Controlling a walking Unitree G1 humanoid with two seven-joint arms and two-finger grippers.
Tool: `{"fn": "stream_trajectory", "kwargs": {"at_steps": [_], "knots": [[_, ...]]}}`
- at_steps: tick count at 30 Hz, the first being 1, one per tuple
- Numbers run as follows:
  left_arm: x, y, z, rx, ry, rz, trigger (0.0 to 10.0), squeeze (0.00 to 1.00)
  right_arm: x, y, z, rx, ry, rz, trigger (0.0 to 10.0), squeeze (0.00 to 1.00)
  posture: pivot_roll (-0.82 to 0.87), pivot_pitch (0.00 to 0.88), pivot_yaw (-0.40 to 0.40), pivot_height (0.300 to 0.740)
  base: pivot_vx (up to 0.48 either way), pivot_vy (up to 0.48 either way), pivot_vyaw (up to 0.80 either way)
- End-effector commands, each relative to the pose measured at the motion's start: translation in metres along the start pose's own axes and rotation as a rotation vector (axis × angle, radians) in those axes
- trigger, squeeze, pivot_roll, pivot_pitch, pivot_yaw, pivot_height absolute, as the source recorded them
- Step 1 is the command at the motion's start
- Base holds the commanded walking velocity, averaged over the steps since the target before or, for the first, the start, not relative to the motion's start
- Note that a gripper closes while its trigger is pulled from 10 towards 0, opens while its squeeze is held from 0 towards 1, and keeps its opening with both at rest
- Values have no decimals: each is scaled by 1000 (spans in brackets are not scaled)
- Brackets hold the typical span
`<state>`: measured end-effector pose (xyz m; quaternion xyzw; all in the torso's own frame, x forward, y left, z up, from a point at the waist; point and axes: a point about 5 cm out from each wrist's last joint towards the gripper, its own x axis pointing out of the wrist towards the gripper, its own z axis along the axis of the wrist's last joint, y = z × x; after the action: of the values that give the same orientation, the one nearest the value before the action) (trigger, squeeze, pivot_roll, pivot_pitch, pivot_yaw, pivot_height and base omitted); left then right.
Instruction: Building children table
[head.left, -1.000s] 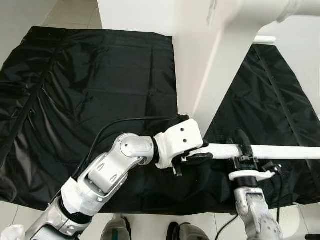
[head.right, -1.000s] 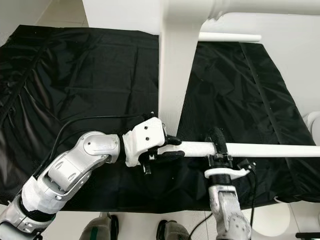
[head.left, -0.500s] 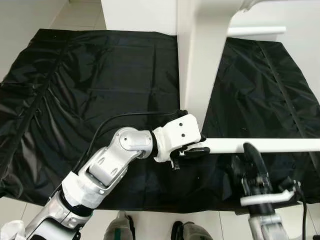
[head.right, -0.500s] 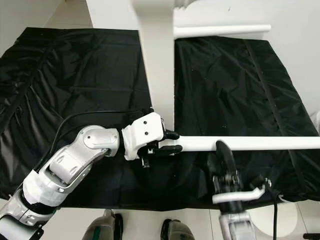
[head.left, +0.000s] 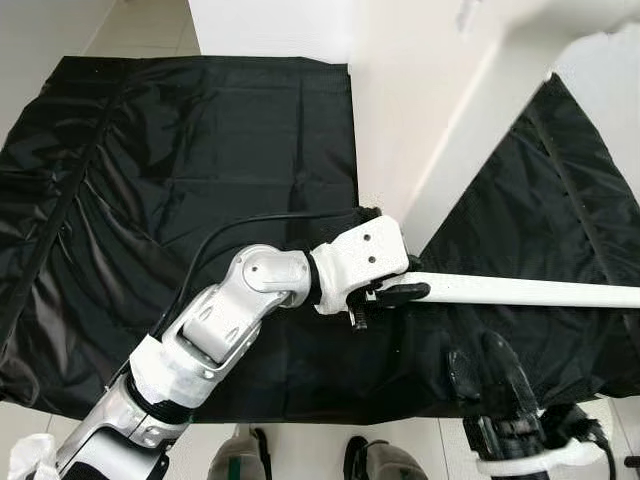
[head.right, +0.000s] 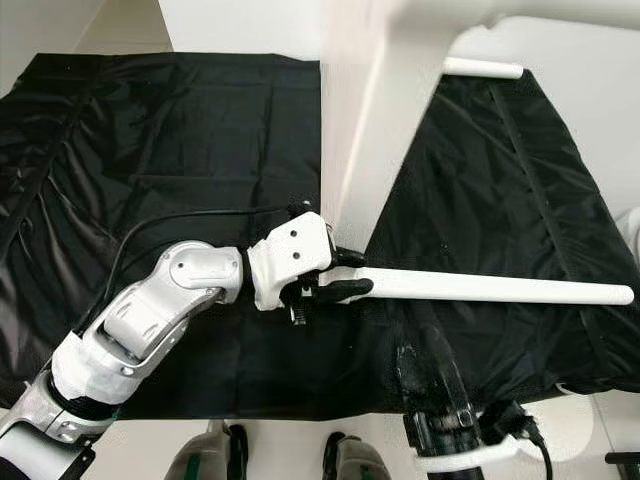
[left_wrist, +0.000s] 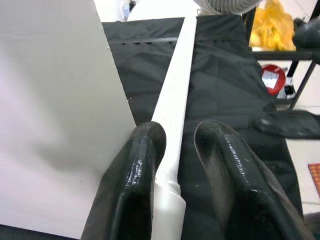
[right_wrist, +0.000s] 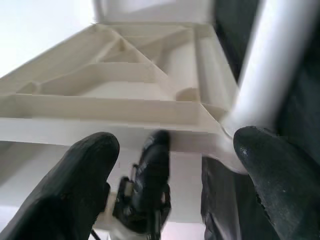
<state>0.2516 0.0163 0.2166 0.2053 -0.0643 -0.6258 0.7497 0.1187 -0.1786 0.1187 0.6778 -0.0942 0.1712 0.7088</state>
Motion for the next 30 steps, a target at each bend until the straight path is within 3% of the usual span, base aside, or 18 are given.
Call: {"fn": "stream_trajectory", "kwargs": {"at_steps": [1, 3, 4, 10, 14, 23, 26, 30], "knots": [[-2, -5, -2, -18, 0, -4, 10000, 0, 1, 2, 0, -14, -48, 16, 10000, 0, 97, 160, 8, 740, 0, 0, 0], [-2, -5, -2, -18, 0, -4, 10000, 0, 1, 2, 0, -14, -48, 16, 10000, 0, 97, 160, 8, 740, 0, 0, 0], [-6, -16, -4, -61, -21, -39, 10000, 0, 11, 3, 1, -55, -6, 48, 10000, 0, 99, 156, 13, 740, 0, 0, 0], [-14, -21, -6, -124, -59, -40, 10000, 0, 25, 4, 3, -95, 39, 80, 10000, 0, 107, 152, 9, 740, 0, 0, 0], [-36, -22, -9, -231, -116, -37, 10000, 0, 36, 6, 1, -150, 112, 107, 10000, 0, 112, 152, 2, 740, 0, 0, 0], [-58, -19, -13, -328, -144, -1, 10000, 0, 34, 8, -1, -183, 138, 116, 10000, 0, 107, 145, -6, 740, 0, 0, 0], [-73, -15, -23, -381, -129, 82, 10000, 0, 32, 11, 3, -228, 111, 109, 10000, 0, 95, 133, -6, 740, 0, 0, 0], [-78, -11, -27, -400, -122, 150, 10000, 0, 32, 9, 11, -299, 67, 74, 10000, 0, 89, 123, -5, 740, 0, 0, 0]]}}
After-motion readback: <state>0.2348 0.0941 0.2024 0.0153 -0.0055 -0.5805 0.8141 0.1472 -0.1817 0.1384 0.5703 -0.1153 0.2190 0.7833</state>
